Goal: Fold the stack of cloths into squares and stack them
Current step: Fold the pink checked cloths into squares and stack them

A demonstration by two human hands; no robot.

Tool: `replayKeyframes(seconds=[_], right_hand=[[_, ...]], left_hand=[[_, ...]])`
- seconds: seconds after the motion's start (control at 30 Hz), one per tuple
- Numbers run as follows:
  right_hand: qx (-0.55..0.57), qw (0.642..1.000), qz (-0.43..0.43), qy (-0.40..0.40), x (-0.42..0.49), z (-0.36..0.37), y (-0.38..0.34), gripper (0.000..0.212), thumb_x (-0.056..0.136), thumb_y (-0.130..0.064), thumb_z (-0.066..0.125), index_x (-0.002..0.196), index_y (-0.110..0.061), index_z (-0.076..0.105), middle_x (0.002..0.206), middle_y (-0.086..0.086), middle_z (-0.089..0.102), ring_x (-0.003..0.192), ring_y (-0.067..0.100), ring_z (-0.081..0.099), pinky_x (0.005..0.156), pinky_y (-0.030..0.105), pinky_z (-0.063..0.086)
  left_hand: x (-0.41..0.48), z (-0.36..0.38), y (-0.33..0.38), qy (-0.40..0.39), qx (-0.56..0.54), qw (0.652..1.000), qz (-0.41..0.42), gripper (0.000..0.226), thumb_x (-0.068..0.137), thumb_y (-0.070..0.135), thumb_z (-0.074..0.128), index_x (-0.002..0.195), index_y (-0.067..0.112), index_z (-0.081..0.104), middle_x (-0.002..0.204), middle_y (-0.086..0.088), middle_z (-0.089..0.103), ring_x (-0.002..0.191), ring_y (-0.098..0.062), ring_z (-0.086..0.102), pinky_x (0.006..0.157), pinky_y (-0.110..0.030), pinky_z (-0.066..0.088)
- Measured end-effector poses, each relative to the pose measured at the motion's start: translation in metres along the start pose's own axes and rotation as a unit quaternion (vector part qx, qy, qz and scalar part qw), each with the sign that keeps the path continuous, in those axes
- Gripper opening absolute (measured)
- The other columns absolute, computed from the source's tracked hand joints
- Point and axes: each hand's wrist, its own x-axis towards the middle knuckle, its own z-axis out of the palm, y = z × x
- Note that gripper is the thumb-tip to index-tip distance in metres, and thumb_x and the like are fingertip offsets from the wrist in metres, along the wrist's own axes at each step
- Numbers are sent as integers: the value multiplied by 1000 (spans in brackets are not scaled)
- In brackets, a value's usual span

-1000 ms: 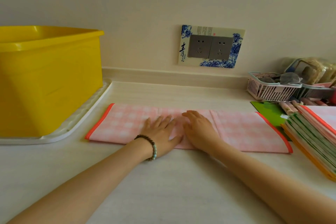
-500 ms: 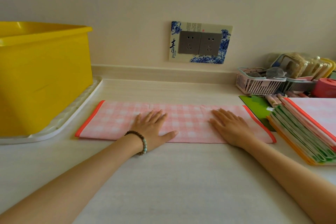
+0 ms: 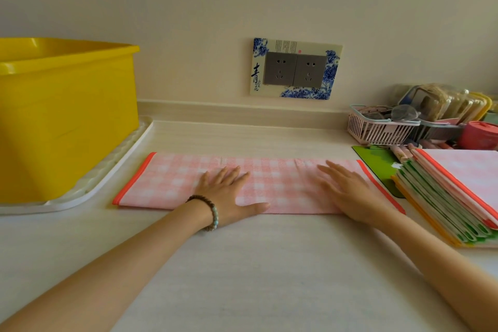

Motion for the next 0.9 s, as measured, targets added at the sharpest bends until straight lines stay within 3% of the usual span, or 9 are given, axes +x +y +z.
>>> replayKeyframes(seconds=[0.17, 0.33, 0.67, 0.8, 0.9], right_hand=[[4, 992, -109, -69, -1, 22, -64, 53, 98, -49, 25, 148, -35, 17, 158, -10, 6, 146, 9, 2, 119, 35, 0], [-29, 988, -132, -79, -6, 36, -71, 53, 97, -54, 21, 148, -42, 11, 157, -18, 4, 145, 5, -1, 119, 34, -2], [-45, 987, -132, -83, -4, 37, -68, 53, 95, -57, 19, 146, -47, 7, 156, -21, 2, 144, 3, -3, 119, 33, -2], [-52, 986, -133, -85, -4, 37, -68, 53, 94, -57, 18, 145, -48, 6, 156, -22, 1, 144, 2, -3, 119, 31, -2], [-55, 986, -133, -88, -4, 36, -68, 52, 94, -57, 18, 144, -48, 5, 155, -22, 1, 144, 1, -3, 118, 30, -2]], left_hand=[[2, 2, -2, 6, -2, 1000, 2, 92, 72, 87, 13, 149, 38, -1, 158, 9, -11, 145, -14, -12, 116, -51, -5], [2, 0, -1, 15, -4, 1000, 3, 62, 94, 60, 17, 149, 37, 0, 158, 9, -9, 145, -13, -10, 116, -48, -4], [-15, -5, -53, 20, -5, 999, -35, 52, 97, 53, 19, 147, 43, 6, 157, 16, -2, 146, -14, -4, 116, -47, -1], [-24, -9, -89, 24, -4, 996, -85, 55, 95, 56, 17, 148, 41, 7, 158, 13, -1, 146, -15, -2, 117, -43, 1], [-27, -11, -108, 7, -10, 995, -102, 71, 80, 62, 11, 148, 40, 8, 158, 9, -1, 146, -15, -2, 118, -39, -2]])
